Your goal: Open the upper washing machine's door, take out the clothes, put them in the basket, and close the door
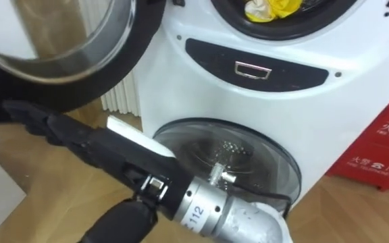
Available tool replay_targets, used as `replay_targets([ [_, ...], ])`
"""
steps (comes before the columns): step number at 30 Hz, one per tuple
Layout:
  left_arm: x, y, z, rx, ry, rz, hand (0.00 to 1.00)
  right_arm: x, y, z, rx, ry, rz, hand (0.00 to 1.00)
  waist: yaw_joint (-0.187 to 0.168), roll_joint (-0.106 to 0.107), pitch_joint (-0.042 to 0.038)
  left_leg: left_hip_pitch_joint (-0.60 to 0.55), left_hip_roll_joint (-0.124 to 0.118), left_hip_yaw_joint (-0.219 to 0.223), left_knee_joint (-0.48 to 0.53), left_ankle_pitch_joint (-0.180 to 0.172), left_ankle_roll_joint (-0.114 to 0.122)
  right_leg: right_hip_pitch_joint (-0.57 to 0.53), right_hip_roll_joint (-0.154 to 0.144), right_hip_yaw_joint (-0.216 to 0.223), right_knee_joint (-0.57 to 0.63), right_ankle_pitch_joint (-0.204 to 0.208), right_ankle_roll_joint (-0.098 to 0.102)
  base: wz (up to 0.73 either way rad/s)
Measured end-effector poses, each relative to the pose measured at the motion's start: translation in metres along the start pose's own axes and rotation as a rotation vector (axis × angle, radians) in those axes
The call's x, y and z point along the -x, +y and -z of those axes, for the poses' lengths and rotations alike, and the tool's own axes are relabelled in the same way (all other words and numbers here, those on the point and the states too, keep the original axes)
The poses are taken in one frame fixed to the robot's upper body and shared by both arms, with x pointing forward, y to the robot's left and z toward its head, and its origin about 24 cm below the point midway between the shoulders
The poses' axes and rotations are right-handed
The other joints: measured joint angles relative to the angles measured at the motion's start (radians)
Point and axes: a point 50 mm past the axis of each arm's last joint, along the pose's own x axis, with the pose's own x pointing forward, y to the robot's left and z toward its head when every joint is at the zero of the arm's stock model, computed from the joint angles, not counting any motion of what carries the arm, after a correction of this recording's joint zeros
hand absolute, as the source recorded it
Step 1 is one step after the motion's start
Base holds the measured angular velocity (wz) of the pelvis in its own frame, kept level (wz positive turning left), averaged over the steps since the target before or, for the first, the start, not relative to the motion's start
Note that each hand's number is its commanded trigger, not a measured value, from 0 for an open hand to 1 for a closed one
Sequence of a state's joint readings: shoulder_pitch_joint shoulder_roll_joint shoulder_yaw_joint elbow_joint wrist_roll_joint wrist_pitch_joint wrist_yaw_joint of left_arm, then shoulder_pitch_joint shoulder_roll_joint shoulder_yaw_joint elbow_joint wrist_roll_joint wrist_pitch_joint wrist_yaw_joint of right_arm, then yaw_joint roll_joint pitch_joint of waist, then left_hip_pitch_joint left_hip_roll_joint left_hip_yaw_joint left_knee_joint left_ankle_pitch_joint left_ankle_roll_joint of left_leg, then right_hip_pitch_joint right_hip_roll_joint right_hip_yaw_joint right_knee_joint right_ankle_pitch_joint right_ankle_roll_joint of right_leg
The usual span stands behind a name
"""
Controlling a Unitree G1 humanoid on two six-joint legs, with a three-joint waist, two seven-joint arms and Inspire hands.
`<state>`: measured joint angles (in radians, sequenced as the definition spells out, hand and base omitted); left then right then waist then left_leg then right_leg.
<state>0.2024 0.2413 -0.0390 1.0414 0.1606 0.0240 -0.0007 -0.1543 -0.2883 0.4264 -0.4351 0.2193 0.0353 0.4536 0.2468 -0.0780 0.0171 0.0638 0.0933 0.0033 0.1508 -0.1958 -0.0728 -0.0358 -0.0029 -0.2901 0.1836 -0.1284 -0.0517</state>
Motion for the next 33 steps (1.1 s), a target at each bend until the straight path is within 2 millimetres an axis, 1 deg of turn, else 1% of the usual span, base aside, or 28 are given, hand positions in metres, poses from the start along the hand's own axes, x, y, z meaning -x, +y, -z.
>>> replay_targets([
  [1,0.0,0.001,0.001,0.006,0.004,-0.013,0.0,0.005,-0.006,0.002,0.045,0.031,0.04,0.0,-0.015,-0.003,-0.0019,0.002,0.001,0.018,0.0,0.0,0.0,0.001,0.0,0.001,0.0,0.0,0.0,0.0],
  [2,0.001,0.001,0.003,0.015,0.008,-0.02,0.0,0.009,-0.014,0.002,0.098,0.056,0.085,0.0,-0.032,-0.003,-0.0021,0.002,0.001,0.032,0.0,0.0,0.0,0.0,-0.001,0.004,-0.001,0.0,0.0,0.0],
  [3,0.001,0.001,0.003,0.02,0.009,-0.022,0.0,0.012,-0.018,0.001,0.122,0.067,0.112,0.0,-0.041,-0.004,-0.0028,0.001,0.0,0.035,0.0,0.0,0.0,0.0,-0.002,0.003,-0.001,0.0,0.001,0.0],
  [4,0.001,0.001,0.003,0.035,0.01,-0.026,0.0,0.017,-0.027,0.0,0.172,0.088,0.172,0.0,-0.054,-0.006,-0.0044,0.0,-0.001,0.041,0.0,0.0,0.0,0.0,-0.004,0.004,0.0,-0.001,0.003,0.0],
  [5,0.001,0.001,0.004,0.041,0.012,-0.029,0.0,0.02,-0.032,-0.001,0.199,0.098,0.205,0.0,-0.06,-0.003,-0.0032,0.001,-0.001,0.047,0.0,-0.001,0.001,-0.001,-0.004,0.007,0.0,-0.001,0.004,0.0],
  [7,0.001,0.003,0.004,0.075,0.015,-0.044,0.0,0.03,-0.05,-0.006,0.285,0.114,0.349,0.0,-0.084,0.002,-0.0051,0.001,-0.001,0.061,-0.001,-0.003,0.005,-0.002,-0.002,0.015,0.0,0.002,0.006,-0.07],
  [8,0.0,0.003,0.001,0.077,0.007,-0.052,0.0,0.034,-0.057,-0.01,0.315,0.109,0.416,0.0,-0.09,0.009,-0.0111,0.002,0.003,0.074,-0.002,-0.008,0.013,-0.005,0.002,0.02,0.001,0.005,0.006,-0.11],
  [10,0.0,0.003,0.0,0.078,0.008,-0.055,0.0,0.038,-0.063,-0.015,0.342,0.094,0.493,0.0,-0.093,0.02,-0.0225,0.009,0.003,0.086,-0.008,-0.009,0.014,-0.008,0.003,0.033,0.003,0.01,0.007,-0.22],
  [11,0.0,0.003,0.001,0.079,0.015,-0.06,0.0,0.038,-0.065,-0.017,0.349,0.084,0.528,0.0,-0.1,0.026,-0.0261,0.019,0.002,0.095,-0.01,-0.009,0.014,-0.005,0.004,0.041,0.007,0.01,0.007,-0.2],
  [13,0.0,0.004,0.003,0.083,0.024,-0.072,0.0,0.039,-0.068,-0.019,0.357,0.074,0.566,0.0,-0.116,0.03,-0.0312,0.024,0.002,0.098,-0.008,-0.009,0.014,-0.003,0.003,0.044,0.011,0.01,0.007,-0.08],
  [14,0.0,0.004,0.002,0.083,0.024,-0.076,0.0,0.041,-0.072,-0.022,0.366,0.067,0.596,0.0,-0.126,0.032,-0.0302,0.028,0.002,0.099,-0.008,-0.009,0.014,-0.001,0.002,0.044,0.013,0.01,0.007,0.0],
  [15,0.0,0.004,0.001,0.08,0.023,-0.076,0.0,0.042,-0.075,-0.023,0.369,0.062,0.611,0.0,-0.128,0.034,-0.0284,0.029,0.002,0.099,-0.007,-0.008,0.014,0.001,0.002,0.043,0.012,0.01,0.007,-0.03],
  [16,0.0,0.004,0.002,0.079,0.025,-0.074,0.0,0.043,-0.082,-0.025,0.358,0.045,0.643,0.0,-0.138,0.037,-0.026,0.034,0.002,0.1,-0.007,-0.008,0.014,0.005,0.002,0.046,0.013,0.01,0.007,0.0],
  [17,0.0,0.004,0.001,0.08,0.025,-0.073,0.0,0.043,-0.085,-0.027,0.358,0.037,0.662,0.0,-0.14,0.037,-0.0252,0.035,0.002,0.101,-0.007,-0.008,0.014,0.007,0.002,0.046,0.013,0.01,0.007,0.0],
  [19,-0.002,0.003,-0.001,0.079,0.034,-0.068,0.0,0.043,-0.099,-0.032,0.348,0.003,0.729,0.0,-0.144,0.037,-0.0234,0.036,0.002,0.101,-0.005,-0.008,0.015,0.009,0.003,0.047,0.011,0.01,0.007,0.0],
  [20,-0.003,0.003,-0.004,0.08,0.035,-0.064,0.0,0.042,-0.103,-0.035,0.341,-0.015,0.748,0.0,-0.143,0.037,-0.0199,0.036,0.002,0.101,-0.004,-0.008,0.015,0.01,0.003,0.047,0.009,0.01,0.007,0.0],
  [21,-0.003,0.002,-0.004,0.08,0.038,-0.062,0.0,0.041,-0.105,-0.036,0.338,-0.022,0.754,0.0,-0.143,0.036,-0.0185,0.036,0.002,0.101,-0.004,-0.008,0.015,0.01,0.004,0.047,0.007,0.01,0.007,0.0],
  [23,-0.003,0.002,-0.003,0.08,0.043,-0.059,0.0,0.041,-0.107,-0.037,0.318,-0.037,0.77,0.0,-0.142,0.027,-0.0124,0.036,0.003,0.101,-0.003,-0.008,0.014,0.012,0.004,0.046,0.004,0.01,0.006,0.0],
  [24,-0.003,0.002,-0.003,0.08,0.044,-0.058,0.0,0.041,-0.107,-0.037,0.312,-0.04,0.772,0.0,-0.141,0.026,-0.0115,0.036,0.003,0.1,-0.003,-0.008,0.014,0.013,0.004,0.045,0.003,0.011,0.006,0.04],
  [28,-0.003,0.002,-0.004,0.08,0.048,-0.057,0.0,0.041,-0.109,-0.037,0.289,-0.051,0.789,0.0,-0.134,0.019,-0.0125,0.036,0.001,0.1,-0.003,-0.008,0.014,0.014,0.002,0.041,0.0,0.009,0.008,0.01],
  [33,-0.004,0.002,-0.009,0.083,0.033,-0.058,0.0,0.041,-0.111,-0.039,0.263,-0.072,0.82,0.0,-0.135,0.019,-0.0123,0.036,0.001,0.1,-0.004,-0.008,0.014,0.012,0.002,0.041,-0.001,0.009,0.009,-0.01],
])
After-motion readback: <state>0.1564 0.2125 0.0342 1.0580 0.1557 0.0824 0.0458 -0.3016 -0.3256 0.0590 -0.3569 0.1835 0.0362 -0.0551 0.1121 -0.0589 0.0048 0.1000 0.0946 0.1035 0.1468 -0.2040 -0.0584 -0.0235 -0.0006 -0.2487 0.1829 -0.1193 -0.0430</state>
